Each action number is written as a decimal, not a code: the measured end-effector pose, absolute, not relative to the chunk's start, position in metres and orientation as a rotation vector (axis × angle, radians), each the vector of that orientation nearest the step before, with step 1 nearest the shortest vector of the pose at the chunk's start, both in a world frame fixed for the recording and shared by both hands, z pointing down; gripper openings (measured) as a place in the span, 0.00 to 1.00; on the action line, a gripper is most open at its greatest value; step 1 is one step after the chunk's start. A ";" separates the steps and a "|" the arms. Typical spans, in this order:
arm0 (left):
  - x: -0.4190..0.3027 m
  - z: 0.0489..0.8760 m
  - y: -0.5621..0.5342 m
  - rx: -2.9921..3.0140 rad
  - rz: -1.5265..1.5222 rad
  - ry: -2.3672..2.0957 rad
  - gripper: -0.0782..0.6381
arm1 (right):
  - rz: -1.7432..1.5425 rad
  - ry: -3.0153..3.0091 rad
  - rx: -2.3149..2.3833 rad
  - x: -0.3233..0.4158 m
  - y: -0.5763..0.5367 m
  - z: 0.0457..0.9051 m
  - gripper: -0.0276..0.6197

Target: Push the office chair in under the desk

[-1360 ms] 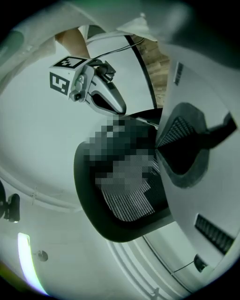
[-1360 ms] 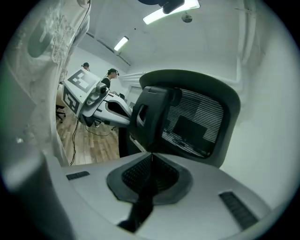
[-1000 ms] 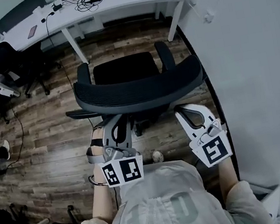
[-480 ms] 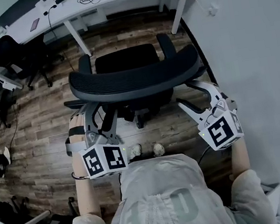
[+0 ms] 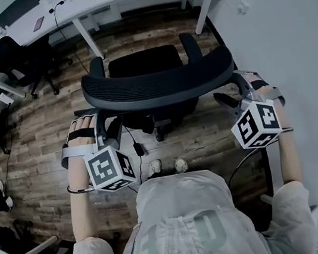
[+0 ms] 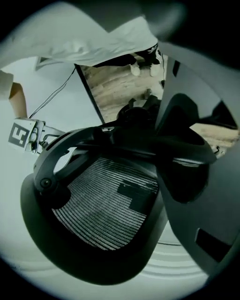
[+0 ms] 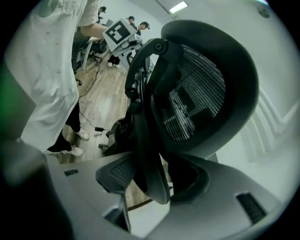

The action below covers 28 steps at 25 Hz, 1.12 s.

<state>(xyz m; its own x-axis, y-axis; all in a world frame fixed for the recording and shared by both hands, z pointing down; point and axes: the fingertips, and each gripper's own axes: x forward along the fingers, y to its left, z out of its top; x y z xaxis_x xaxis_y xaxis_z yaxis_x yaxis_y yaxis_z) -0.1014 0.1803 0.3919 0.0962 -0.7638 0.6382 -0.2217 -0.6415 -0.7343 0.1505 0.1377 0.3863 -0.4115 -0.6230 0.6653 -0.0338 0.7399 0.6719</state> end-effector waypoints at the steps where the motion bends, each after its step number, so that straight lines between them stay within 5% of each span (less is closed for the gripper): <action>1: -0.104 0.394 0.179 -1.908 -1.594 0.945 0.36 | -0.715 -1.874 0.481 0.152 0.136 0.389 0.37; 28: -0.109 0.400 0.157 -1.890 -1.743 0.790 0.33 | -0.720 -1.780 0.371 0.149 0.115 0.401 0.27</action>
<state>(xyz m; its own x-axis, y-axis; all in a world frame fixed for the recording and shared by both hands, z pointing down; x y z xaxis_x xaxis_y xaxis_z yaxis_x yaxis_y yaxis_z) -0.1089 0.1571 0.3997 0.0383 -0.6747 0.7371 -0.1090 -0.7360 -0.6681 0.1494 0.1148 0.4007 -0.3258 -0.5789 0.7475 0.1040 0.7639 0.6369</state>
